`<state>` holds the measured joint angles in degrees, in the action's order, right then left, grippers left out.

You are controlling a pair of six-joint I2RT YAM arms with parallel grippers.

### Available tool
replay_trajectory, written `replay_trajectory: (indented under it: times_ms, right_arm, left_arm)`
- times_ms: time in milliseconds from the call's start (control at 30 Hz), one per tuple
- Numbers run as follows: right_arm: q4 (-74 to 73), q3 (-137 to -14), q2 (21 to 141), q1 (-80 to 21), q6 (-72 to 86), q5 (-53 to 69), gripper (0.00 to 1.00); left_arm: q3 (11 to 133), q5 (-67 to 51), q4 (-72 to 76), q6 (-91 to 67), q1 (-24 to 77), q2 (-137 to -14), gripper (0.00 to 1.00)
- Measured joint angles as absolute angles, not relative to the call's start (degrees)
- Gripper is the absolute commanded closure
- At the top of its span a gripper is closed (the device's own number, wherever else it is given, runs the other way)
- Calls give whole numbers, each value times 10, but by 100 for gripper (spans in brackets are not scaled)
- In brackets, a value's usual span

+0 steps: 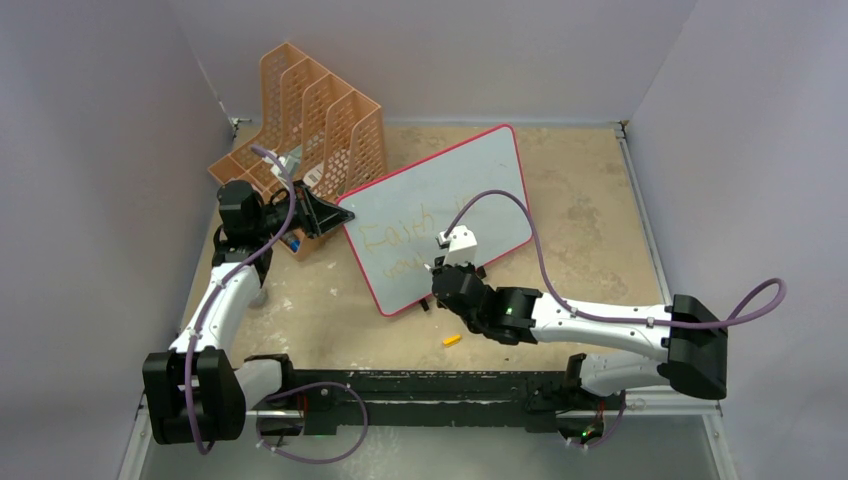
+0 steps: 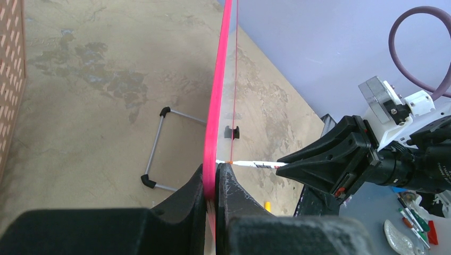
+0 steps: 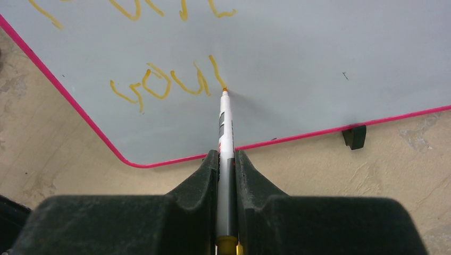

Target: Write a sentence on the whiteboard

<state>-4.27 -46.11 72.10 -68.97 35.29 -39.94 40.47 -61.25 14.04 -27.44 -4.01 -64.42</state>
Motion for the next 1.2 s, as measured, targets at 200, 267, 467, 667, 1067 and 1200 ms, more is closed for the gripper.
replay_trajectory:
  times_ms: [200,267,467,667,1067,1200]
  right_arm:
    - [-41,-461,721,-690,345,-399,100]
    - [-41,-461,721,-690,344,-399,100]
    - [-42,-461,713,-689,343,-399,100]
    - [-38,-462,696,-689,337,-400,100]
    - [-20,-462,711,-688,325,-400,100]
    - [-11,-462,717,-684,319,-400,100]
  left_arm:
    - [405,-613,140,-274,-40,-644,100]
    - [405,-613,140,-274,-40,-644,100]
    - [405,-613,140,-274,-40,-644,100]
    - [405,-613,140,-274,-40,-644,100]
    - [405,-613,140,-274,-40,-644,100]
    - [405,-613,140,-274,-40,-645,100]
